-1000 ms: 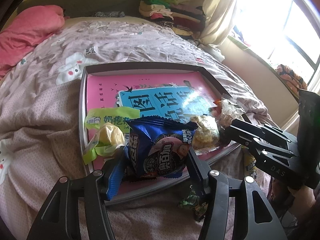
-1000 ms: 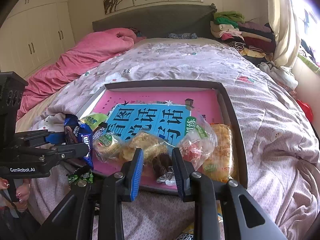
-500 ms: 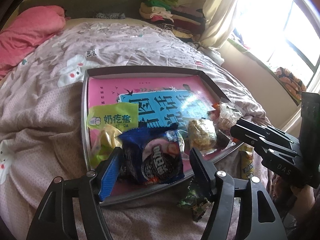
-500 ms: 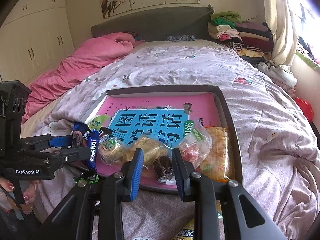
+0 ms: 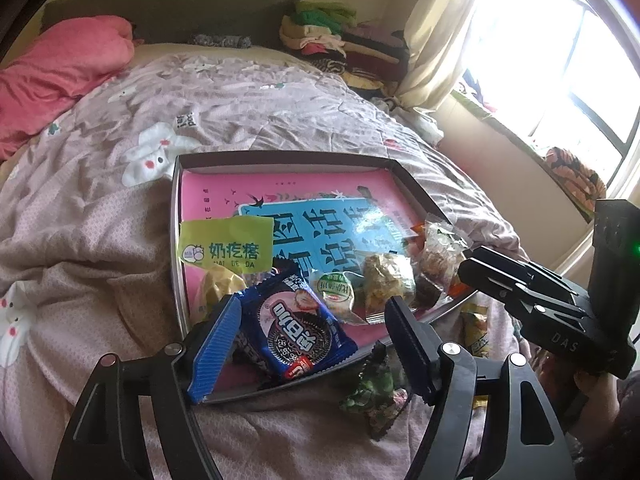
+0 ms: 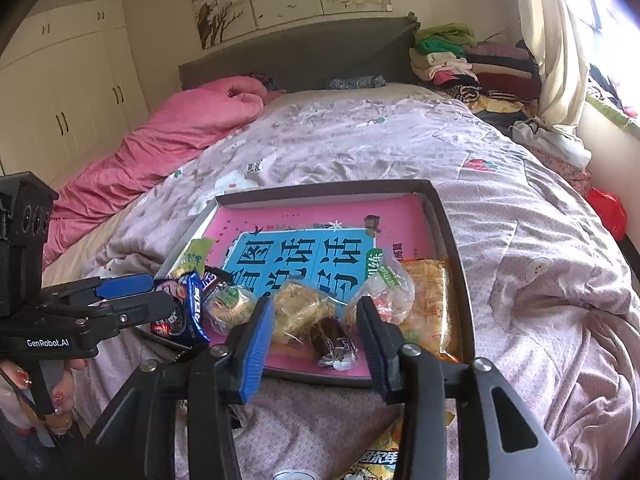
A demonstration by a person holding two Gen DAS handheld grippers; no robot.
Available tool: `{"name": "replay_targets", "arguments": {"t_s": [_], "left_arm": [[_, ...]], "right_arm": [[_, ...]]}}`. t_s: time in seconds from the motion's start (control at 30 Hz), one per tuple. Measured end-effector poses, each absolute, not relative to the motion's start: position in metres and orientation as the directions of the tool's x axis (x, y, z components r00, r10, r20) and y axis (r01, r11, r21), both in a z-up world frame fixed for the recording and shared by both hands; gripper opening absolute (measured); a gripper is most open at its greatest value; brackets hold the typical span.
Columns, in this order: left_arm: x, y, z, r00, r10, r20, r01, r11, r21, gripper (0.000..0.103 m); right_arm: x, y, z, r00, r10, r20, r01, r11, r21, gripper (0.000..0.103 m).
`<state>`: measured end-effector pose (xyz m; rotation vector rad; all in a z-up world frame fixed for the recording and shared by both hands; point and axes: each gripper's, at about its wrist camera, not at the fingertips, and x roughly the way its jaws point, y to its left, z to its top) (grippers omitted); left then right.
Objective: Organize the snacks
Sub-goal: 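Lower and release the Oreo bag in the tray while the right tool releases the chocolate, then grasp the green pea snack bag with the left tool while the right tool grasps the yellow ice-cream bag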
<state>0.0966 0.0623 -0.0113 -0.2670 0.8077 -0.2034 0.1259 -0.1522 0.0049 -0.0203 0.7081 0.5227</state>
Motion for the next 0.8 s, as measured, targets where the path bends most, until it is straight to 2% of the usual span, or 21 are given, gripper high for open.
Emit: {"name": "replay_targets", "arguments": {"t_s": [0.53, 0.8], "left_arm": [[0.068, 0.070, 0.001, 0.689, -0.314, -0.653, 0.086, 0.930, -0.357, 0.076], [0.058, 0.063, -0.018, 0.617, -0.402, -0.677, 0.078, 0.887, -0.455, 0.076]], "right_arm": [[0.109, -0.182, 0.016, 0.644, 0.450, -0.619, -0.431, 0.882, 0.192, 0.052], [0.096, -0.196, 0.006, 0.618, 0.431, -0.657, -0.406, 0.891, 0.202, 0.052]]}}
